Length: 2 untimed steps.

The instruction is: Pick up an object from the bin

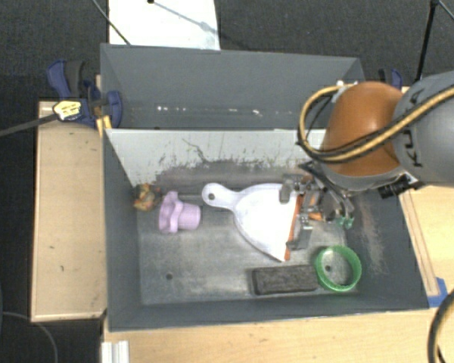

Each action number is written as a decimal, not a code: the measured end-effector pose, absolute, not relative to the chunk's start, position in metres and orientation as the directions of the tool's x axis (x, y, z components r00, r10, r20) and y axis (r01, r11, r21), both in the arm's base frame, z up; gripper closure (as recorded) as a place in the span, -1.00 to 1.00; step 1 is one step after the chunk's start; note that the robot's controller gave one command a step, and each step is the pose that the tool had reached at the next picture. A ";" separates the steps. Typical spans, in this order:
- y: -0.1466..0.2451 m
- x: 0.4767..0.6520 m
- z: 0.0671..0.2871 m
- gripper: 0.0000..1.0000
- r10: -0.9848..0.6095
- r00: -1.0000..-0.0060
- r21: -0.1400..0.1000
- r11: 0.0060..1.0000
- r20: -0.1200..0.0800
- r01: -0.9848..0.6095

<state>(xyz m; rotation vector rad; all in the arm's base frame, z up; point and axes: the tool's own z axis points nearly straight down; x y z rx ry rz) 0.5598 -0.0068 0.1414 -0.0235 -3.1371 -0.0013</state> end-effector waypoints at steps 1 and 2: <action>-0.007 0.561 0.146 -1.00 0.015 -1.000 0.001 1.000 -0.003 0.015; 0.021 0.562 0.094 -1.00 0.117 -0.993 0.002 0.993 -0.006 0.117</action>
Offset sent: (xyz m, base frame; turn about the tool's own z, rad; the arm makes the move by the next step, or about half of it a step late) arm 0.0004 0.0396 -0.0714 0.1456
